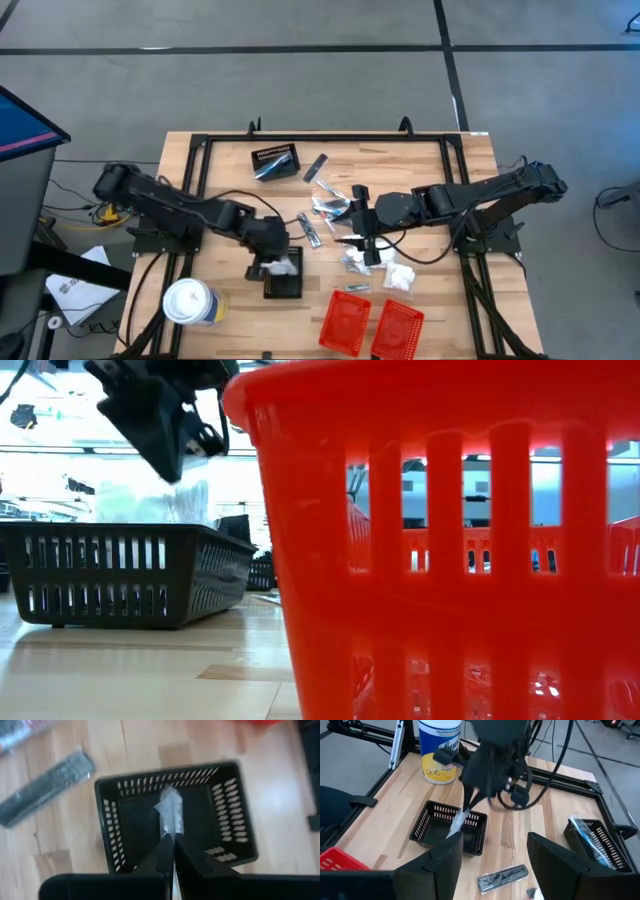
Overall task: Pick & Place Travel size toiletries
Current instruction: Put the cotton pack into the bottom black bin
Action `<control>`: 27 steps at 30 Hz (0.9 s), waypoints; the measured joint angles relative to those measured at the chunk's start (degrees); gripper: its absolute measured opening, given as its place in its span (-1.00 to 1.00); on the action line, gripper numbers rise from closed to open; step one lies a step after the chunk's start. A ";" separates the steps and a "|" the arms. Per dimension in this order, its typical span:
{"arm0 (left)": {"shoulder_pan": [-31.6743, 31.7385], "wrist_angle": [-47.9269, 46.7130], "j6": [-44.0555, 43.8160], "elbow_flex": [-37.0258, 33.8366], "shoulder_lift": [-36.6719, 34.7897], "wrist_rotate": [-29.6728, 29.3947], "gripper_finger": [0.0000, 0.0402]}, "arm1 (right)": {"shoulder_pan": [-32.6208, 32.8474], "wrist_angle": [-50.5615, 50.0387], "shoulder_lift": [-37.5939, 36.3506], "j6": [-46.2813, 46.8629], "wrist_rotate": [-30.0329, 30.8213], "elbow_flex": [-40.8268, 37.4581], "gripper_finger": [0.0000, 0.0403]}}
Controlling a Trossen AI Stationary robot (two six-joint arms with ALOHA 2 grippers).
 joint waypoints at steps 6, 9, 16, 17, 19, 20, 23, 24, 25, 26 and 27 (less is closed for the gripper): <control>1.86 -3.84 2.79 3.10 4.81 -1.44 -1.00 | 0.04 -0.30 -0.02 0.02 0.02 0.00 0.06; 2.83 -4.01 3.66 3.16 4.63 -3.60 -1.00 | 0.04 -0.47 -0.01 0.02 0.04 0.00 0.06; 4.41 -4.31 3.71 3.25 2.08 -5.89 -1.00 | 0.04 -0.90 -0.02 -0.02 0.05 0.00 0.06; 4.51 -4.50 3.61 3.25 1.86 -5.87 -1.00 | 0.04 -0.92 0.00 -0.02 0.07 0.00 0.06; 4.78 -4.52 3.50 3.25 1.76 -5.53 -1.00 | 0.04 -0.91 -0.02 -0.03 0.07 0.00 0.06; 4.78 -4.65 3.34 3.23 1.78 -5.40 -1.00 | 0.04 -0.92 -0.01 -0.02 0.07 0.00 0.06; 4.78 -4.53 3.20 3.23 1.78 -5.10 -0.97 | 0.04 -0.90 -0.02 -0.02 0.07 0.00 0.06; 4.78 -4.53 3.10 3.23 1.80 -5.10 -0.96 | 0.04 -0.90 -0.02 -0.02 0.07 0.00 0.06; 4.78 -4.49 2.63 3.23 1.80 -5.10 -0.94 | 0.04 -0.90 -0.02 -0.02 0.07 0.00 0.06; 4.78 -4.48 2.18 3.23 1.80 -5.15 -0.91 | 0.04 -0.90 -0.02 -0.03 0.07 0.00 0.06; 4.78 -4.48 1.98 3.23 1.76 -5.16 -0.88 | 0.04 -0.90 -0.02 -0.02 0.09 0.00 0.06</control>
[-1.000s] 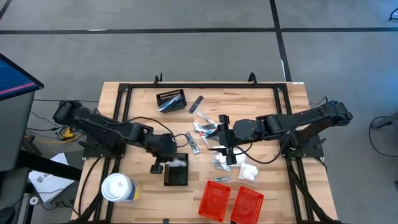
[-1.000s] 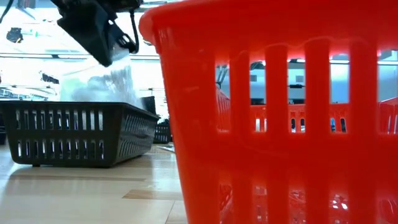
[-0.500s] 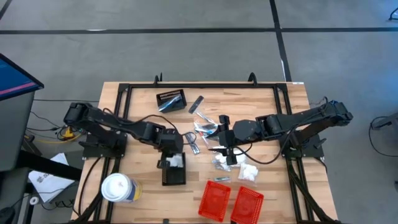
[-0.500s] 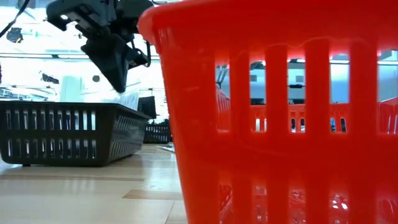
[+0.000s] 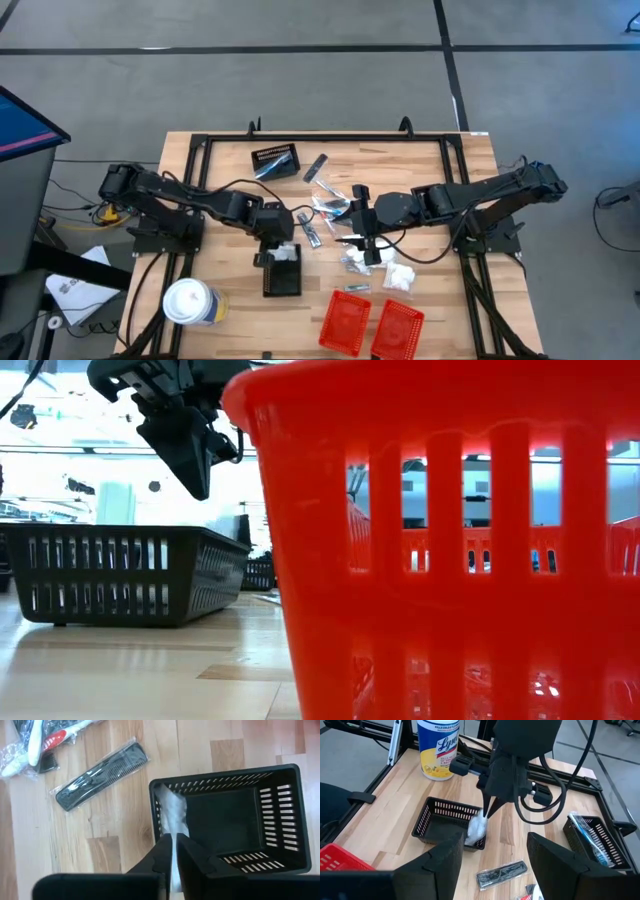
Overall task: Pick & Place Travel size toiletries
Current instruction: Put the cotton pack into the bottom black bin, then adjust the bottom black bin
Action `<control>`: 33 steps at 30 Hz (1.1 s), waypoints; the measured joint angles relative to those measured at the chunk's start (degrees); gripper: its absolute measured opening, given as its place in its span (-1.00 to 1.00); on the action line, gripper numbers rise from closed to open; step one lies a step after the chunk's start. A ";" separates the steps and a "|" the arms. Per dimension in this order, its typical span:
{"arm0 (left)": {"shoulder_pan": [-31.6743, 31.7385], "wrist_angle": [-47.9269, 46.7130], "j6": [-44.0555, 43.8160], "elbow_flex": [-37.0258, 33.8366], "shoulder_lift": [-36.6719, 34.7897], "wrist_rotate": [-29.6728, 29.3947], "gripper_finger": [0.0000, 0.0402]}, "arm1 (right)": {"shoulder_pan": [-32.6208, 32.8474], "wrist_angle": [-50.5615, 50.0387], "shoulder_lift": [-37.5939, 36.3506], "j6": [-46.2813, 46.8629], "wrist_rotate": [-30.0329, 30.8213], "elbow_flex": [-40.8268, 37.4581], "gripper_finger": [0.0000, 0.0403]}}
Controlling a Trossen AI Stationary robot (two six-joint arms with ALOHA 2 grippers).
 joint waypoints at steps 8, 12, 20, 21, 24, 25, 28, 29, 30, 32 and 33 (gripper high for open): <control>-0.09 0.13 -0.67 -0.07 -1.07 -3.42 -0.59 | 0.00 0.00 0.00 -0.02 0.00 0.00 0.06; -0.11 1.98 -0.64 0.87 -4.17 -4.31 -0.51 | 0.07 0.42 -0.05 -1.21 0.02 -0.02 0.06; -1.64 20.43 3.46 0.98 -15.35 -3.51 -0.52 | 0.00 7.67 -3.96 1.30 0.22 -0.13 0.06; -1.84 24.09 4.47 0.98 -16.54 -2.70 -0.51 | 0.00 9.59 -4.59 1.49 0.26 -0.63 0.06; -2.57 33.48 6.08 0.42 -19.26 0.67 -0.51 | 0.48 15.32 -6.81 1.53 0.31 -3.72 0.06; -2.79 36.16 6.17 0.13 -19.82 1.91 -0.51 | 0.50 16.10 -7.87 1.71 0.29 -5.03 0.06; -2.84 40.10 6.24 -0.44 -20.57 4.42 -0.51 | 0.41 21.60 -12.03 2.85 0.85 -9.51 0.06; -2.82 40.52 6.23 -0.44 -20.47 4.64 -0.51 | 0.38 23.32 -13.84 3.13 1.95 -11.36 0.06; -2.82 40.59 6.22 -0.44 -20.25 4.66 -0.52 | 0.37 26.10 -15.68 3.43 3.09 -13.24 0.06; -2.82 40.61 6.24 -0.46 -19.31 4.64 -0.51 | 0.23 29.79 -19.58 3.60 5.08 -17.51 0.06; -2.80 40.63 6.22 -0.46 -18.67 4.61 -0.51 | -0.02 31.91 -21.48 3.55 5.46 -19.57 0.06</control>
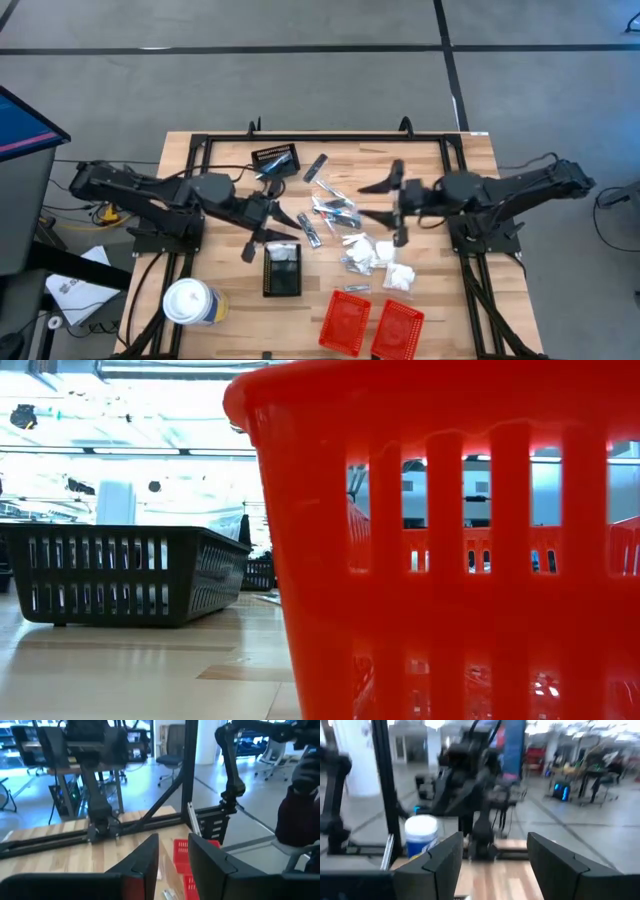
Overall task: Pick & Place Travel size toiletries
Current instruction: Adjust the bottom black bin
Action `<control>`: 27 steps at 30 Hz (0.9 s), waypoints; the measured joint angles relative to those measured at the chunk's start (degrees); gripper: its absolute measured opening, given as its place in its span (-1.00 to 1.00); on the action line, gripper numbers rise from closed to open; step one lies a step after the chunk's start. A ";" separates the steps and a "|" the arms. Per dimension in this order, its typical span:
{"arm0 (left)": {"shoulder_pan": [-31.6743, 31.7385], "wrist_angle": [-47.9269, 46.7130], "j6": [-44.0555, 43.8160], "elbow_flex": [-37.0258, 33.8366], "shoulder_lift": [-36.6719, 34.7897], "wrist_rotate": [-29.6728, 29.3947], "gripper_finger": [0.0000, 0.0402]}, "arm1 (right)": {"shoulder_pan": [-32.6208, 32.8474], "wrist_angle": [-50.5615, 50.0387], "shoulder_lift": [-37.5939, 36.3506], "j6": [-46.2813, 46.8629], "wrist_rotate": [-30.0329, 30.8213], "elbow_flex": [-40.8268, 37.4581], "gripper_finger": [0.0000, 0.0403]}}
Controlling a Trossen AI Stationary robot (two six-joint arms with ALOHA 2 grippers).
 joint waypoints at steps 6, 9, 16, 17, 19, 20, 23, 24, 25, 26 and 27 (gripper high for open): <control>0.80 1.57 0.00 -0.07 5.99 -8.32 -0.53 | -0.87 4.97 -7.96 0.05 0.15 -8.60 0.06; 3.63 1.04 -0.01 -0.07 10.57 -11.90 -0.53 | -0.88 4.48 -8.35 -0.66 0.15 -9.84 0.06; 11.92 0.06 -0.08 -0.07 21.83 -8.72 -0.51 | -1.62 3.95 -8.61 -0.92 1.82 -9.83 0.06; 12.83 -0.79 0.10 -0.04 23.04 -8.28 -0.50 | -1.83 3.27 -9.08 0.02 2.38 -9.83 0.06; 14.19 -3.77 0.28 1.32 25.20 -7.39 -0.50 | -2.32 2.30 -10.36 1.95 3.62 -9.81 0.06; 14.46 -5.92 0.29 2.11 26.09 -7.42 -0.50 | -2.61 1.22 -11.12 2.96 4.55 -9.80 0.06; 13.37 -9.60 2.28 5.14 28.60 -7.36 -0.50 | -3.56 -3.45 -13.32 6.15 8.39 -9.80 0.06; 12.62 -10.18 3.09 6.05 29.20 -7.03 -0.50 | -4.01 -4.51 -13.77 7.40 10.08 -9.77 0.06; 11.69 -10.48 3.86 6.96 29.88 -6.96 -0.50 | -4.54 -6.10 -14.32 8.53 11.69 -9.71 0.06; 10.78 -10.76 4.52 7.92 30.63 -6.96 -0.50 | -5.06 -8.09 -14.81 9.49 12.95 -9.76 0.06; 9.90 -11.36 4.78 8.81 31.19 -6.97 -0.50 | -5.63 -9.19 -14.97 10.26 13.90 -9.76 0.06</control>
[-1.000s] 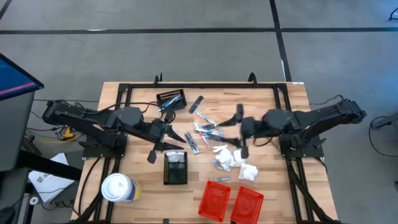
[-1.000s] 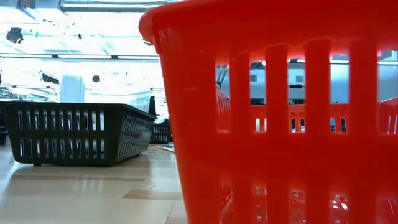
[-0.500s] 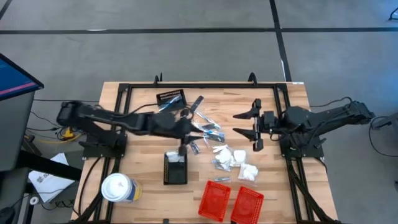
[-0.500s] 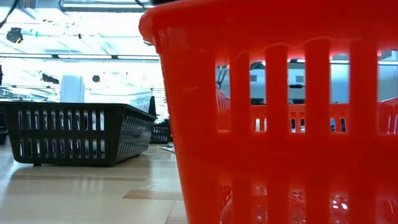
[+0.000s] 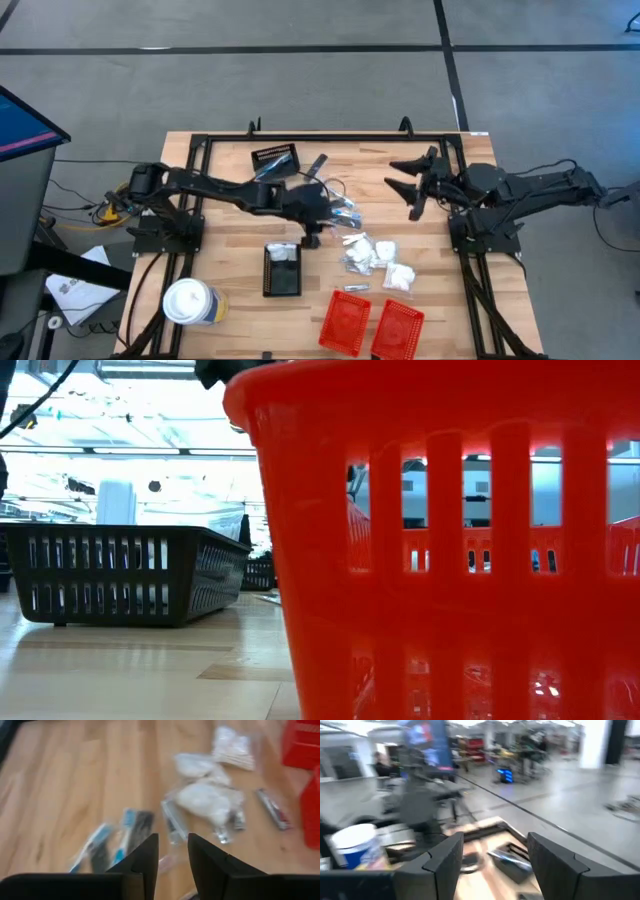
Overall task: Pick & Place Travel size toiletries
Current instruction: Adjust the bottom black bin
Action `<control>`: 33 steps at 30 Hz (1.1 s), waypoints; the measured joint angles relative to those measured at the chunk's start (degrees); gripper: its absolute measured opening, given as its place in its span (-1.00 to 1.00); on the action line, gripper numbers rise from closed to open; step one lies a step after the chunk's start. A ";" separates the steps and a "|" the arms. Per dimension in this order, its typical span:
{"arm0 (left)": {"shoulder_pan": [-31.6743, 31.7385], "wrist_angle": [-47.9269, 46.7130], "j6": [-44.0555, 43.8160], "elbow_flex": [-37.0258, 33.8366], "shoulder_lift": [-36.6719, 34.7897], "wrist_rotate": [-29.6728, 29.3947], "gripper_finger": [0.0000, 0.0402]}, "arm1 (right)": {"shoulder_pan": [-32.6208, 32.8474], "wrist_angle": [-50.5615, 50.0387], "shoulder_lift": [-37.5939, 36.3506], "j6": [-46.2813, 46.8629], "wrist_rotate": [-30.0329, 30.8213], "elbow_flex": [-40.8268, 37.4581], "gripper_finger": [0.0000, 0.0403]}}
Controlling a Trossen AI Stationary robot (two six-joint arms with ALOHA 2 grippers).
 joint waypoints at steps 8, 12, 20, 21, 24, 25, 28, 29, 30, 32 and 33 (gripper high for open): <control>-4.57 -9.16 -1.52 2.09 0.75 -4.87 -0.51 | -2.74 -2.92 0.20 2.25 0.19 0.00 0.06; -5.44 -20.07 -0.32 4.42 0.71 -8.66 -0.51 | -2.55 -2.91 0.08 1.49 0.13 0.00 0.06; -1.67 -33.06 -0.90 8.62 2.10 -8.13 -0.51 | -2.74 -2.48 0.07 1.33 0.13 0.00 0.06; -0.84 -33.15 -1.03 8.98 2.53 -8.08 -0.51 | -2.72 -2.48 0.07 1.33 0.13 0.00 0.06; 0.41 -32.03 -2.65 9.13 3.84 -4.98 -0.51 | -2.70 -2.47 0.07 1.33 0.13 0.00 0.06; 0.38 -30.96 -3.12 9.13 4.45 -3.22 -0.51 | -2.70 -2.52 0.07 1.33 0.13 0.00 0.06; -0.38 -31.10 -3.22 9.09 7.39 -0.78 -0.51 | -2.70 -2.61 0.07 1.27 0.11 0.00 0.06; -0.78 -31.04 -3.23 9.12 8.52 0.32 -0.51 | -2.70 -2.67 0.07 1.17 0.11 0.00 0.06; -1.22 -30.71 -3.26 9.13 9.53 1.39 -0.51 | -2.71 -2.71 0.07 1.14 0.11 0.00 0.06; -2.48 -30.74 -3.47 9.28 11.58 2.78 -0.51 | -2.70 -2.72 0.07 0.69 0.11 0.00 0.06; -3.27 -30.56 -3.45 9.62 12.65 3.04 -0.51 | -2.70 -2.74 0.07 0.46 0.11 0.00 0.06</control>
